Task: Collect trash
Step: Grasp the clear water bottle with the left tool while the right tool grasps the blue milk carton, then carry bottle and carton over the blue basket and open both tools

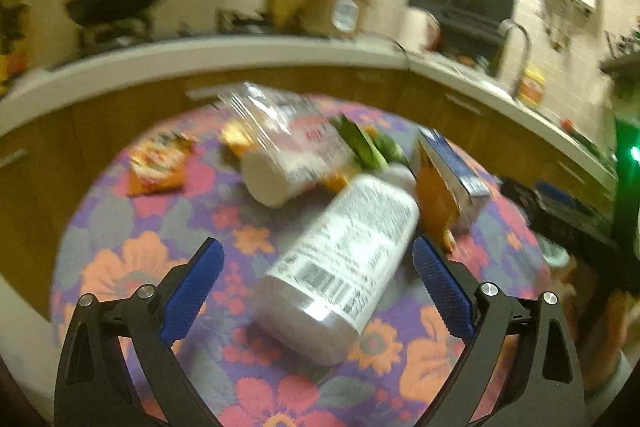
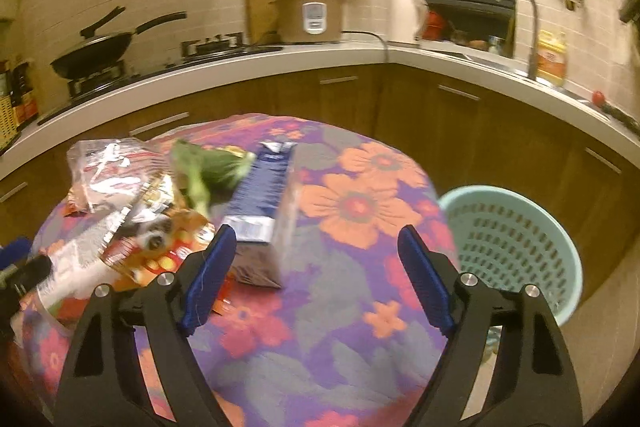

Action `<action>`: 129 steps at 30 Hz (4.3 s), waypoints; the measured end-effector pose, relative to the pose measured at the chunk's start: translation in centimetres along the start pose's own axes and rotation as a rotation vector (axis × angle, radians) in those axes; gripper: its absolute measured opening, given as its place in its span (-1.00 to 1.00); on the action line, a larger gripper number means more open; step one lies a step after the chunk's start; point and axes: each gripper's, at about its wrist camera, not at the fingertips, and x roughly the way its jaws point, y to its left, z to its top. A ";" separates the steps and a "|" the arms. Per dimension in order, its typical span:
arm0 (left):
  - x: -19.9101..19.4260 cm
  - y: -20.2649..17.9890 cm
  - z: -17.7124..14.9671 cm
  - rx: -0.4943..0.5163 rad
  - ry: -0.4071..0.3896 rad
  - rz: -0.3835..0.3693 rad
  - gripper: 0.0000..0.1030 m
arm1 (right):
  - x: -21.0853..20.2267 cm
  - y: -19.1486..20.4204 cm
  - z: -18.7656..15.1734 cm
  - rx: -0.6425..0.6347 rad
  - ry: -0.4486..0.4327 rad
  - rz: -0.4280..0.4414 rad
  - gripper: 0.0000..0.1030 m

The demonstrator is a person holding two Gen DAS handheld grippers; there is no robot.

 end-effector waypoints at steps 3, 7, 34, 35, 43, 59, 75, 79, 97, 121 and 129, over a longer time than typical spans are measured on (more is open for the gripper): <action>1.1 0.0 0.4 0.057 0.048 -0.076 0.74 | 0.9 0.6 0.6 0.004 0.024 0.025 0.52; 2.6 -0.8 0.9 0.150 0.094 -0.079 0.67 | 2.6 1.1 1.2 0.000 0.063 0.036 0.52; 3.1 -3.7 0.7 0.159 0.106 -0.049 0.16 | 6.4 -0.9 1.7 0.055 0.183 0.045 -0.31; 2.7 -3.7 0.8 0.154 0.094 -0.046 0.15 | 6.2 -1.2 1.7 0.056 0.175 0.044 -0.31; 1.2 -3.9 0.4 0.145 0.078 -0.029 0.14 | 4.8 -2.4 1.6 0.066 0.158 0.055 -0.31; 2.6 -5.0 0.9 0.258 0.237 0.009 0.37 | 4.7 -3.2 0.9 0.098 0.187 0.100 -0.31; -1.8 -3.5 2.1 0.105 0.068 0.101 0.12 | 1.3 -2.1 2.1 -0.006 0.058 0.170 -0.31; -2.9 -4.9 3.8 0.096 0.000 0.086 0.13 | 0.8 -2.9 2.4 0.012 0.045 0.176 -0.31; 11.5 -24.9 8.9 0.171 0.093 -0.178 0.15 | 3.4 -23.0 -1.3 0.297 0.099 -0.090 -0.31; 27.0 -35.1 5.3 0.144 0.341 -0.209 0.16 | 12.6 -30.7 -5.8 0.448 0.369 -0.097 -0.29; 28.2 -35.6 4.9 0.171 0.389 -0.169 0.16 | 12.1 -30.7 -6.0 0.446 0.366 -0.099 -0.28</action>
